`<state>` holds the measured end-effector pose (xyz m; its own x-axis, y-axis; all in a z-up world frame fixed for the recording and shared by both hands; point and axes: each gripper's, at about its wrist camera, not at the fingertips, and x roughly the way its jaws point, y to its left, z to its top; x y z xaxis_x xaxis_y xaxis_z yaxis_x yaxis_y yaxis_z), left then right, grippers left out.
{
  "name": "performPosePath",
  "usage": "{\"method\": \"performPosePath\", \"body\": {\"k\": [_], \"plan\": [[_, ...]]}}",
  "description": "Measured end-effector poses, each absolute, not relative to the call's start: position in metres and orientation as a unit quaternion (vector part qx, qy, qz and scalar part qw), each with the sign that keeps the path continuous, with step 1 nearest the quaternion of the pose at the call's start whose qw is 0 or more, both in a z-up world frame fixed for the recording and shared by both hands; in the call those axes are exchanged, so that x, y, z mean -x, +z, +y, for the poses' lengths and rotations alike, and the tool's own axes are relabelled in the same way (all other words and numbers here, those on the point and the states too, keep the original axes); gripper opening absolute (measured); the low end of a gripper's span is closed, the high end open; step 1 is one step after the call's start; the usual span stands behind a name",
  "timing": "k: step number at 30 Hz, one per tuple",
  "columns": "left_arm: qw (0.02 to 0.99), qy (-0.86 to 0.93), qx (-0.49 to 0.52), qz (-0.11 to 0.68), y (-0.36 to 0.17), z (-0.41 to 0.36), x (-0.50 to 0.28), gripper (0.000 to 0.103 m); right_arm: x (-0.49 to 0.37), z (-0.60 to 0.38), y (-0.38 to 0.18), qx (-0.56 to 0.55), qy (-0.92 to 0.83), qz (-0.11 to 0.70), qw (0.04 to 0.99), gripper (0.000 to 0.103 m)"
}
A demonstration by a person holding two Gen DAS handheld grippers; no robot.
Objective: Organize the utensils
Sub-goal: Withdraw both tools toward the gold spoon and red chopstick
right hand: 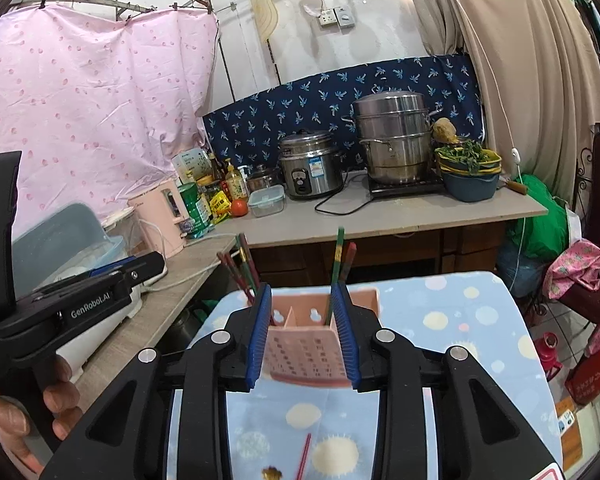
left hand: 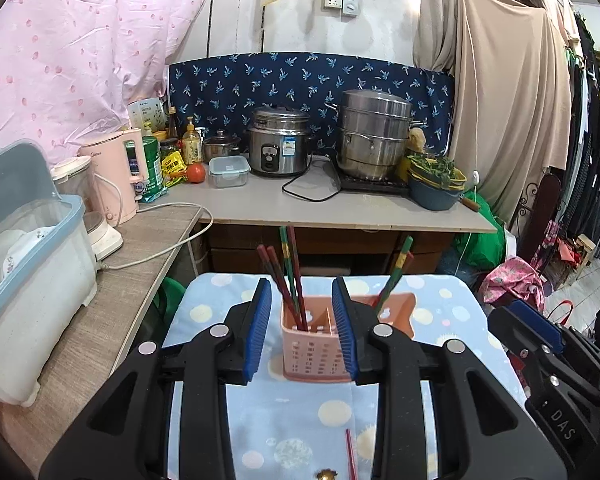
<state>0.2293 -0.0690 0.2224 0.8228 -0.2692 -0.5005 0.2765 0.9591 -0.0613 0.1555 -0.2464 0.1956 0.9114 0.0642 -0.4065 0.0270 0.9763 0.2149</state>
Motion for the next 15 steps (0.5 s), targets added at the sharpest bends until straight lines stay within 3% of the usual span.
{"method": "performPosePath", "body": {"k": [15], "plan": [[0.935,-0.136,-0.019,0.327,0.142,-0.046,-0.158,0.03,-0.072,-0.23,0.125,-0.125,0.019,0.278,0.952,0.031]]}}
